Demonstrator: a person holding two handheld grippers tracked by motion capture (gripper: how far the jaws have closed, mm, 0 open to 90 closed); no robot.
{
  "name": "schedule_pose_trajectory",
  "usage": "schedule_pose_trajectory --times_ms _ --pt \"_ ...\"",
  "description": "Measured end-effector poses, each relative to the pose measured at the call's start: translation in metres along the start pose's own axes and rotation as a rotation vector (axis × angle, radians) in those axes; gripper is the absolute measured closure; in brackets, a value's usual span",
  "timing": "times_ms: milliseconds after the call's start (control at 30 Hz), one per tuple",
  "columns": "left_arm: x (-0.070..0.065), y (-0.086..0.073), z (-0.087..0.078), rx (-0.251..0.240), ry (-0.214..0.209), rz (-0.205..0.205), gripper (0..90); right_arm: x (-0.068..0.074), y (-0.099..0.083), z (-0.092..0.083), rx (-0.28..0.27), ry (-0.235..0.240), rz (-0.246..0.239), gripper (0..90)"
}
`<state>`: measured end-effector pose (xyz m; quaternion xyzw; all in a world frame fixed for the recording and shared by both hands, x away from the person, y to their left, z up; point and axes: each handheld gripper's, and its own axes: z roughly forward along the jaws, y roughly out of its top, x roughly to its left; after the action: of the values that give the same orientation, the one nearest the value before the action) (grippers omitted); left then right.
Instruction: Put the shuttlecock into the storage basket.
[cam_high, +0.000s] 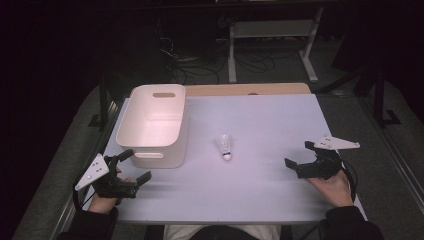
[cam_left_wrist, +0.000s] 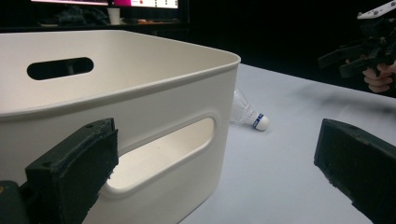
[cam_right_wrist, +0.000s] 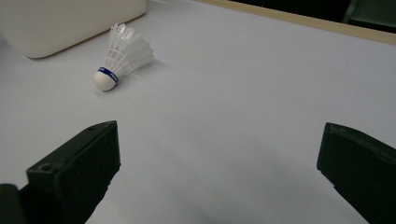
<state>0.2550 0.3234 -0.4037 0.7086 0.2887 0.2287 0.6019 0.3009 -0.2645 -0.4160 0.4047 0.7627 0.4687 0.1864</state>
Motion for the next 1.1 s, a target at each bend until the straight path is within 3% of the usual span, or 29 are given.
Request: schedule_pose_trajectory --times_ms 1100 --pt "-0.0007 -0.0001 0.0009 0.007 -0.005 0.005 0.0 0.0046 0.0050 -0.0029 -0.009 0.024 0.001 0.0"
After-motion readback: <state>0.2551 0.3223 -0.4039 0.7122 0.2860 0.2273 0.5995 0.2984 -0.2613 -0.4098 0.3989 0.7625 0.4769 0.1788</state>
